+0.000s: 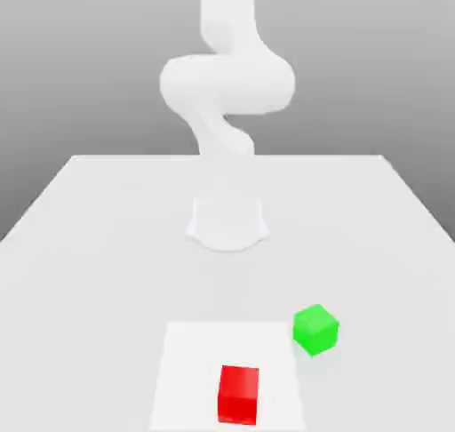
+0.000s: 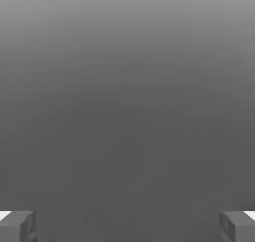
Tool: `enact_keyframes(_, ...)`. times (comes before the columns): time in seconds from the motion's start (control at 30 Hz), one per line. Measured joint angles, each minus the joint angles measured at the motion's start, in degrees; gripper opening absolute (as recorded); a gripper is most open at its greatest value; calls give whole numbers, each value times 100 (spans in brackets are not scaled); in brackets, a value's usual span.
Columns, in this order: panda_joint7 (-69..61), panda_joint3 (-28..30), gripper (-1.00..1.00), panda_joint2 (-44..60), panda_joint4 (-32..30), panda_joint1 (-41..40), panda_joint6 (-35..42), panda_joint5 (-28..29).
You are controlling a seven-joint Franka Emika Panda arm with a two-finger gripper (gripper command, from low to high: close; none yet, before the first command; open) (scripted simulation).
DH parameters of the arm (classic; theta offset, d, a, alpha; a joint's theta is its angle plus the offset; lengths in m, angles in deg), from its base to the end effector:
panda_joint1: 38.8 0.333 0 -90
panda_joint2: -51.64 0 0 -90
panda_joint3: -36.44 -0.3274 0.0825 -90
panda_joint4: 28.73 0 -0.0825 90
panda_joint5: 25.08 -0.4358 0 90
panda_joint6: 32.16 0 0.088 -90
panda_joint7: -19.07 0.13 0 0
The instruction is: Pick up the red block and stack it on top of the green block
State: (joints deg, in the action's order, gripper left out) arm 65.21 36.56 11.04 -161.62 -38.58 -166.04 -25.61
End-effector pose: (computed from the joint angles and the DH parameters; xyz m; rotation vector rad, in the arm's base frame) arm 0.4404 0.0008 0.6615 -2.4782 1.0587 -0.9356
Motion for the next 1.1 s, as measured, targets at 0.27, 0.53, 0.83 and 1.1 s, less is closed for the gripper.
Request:
enact_keyframes(0.27, 118, -16, 0, 1699, -359, 42, -679, -144)
enact_keyframes(0.53, 318, -79, 0, 3360, -711, 57, -1346, -164)
enact_keyframes(0.83, 735, -2, 0, 5226, -1044, 157, -2173, 108)
enact_keyframes(1.1, 750, -18, -100, 6169, -928, 143, -2940, 112)
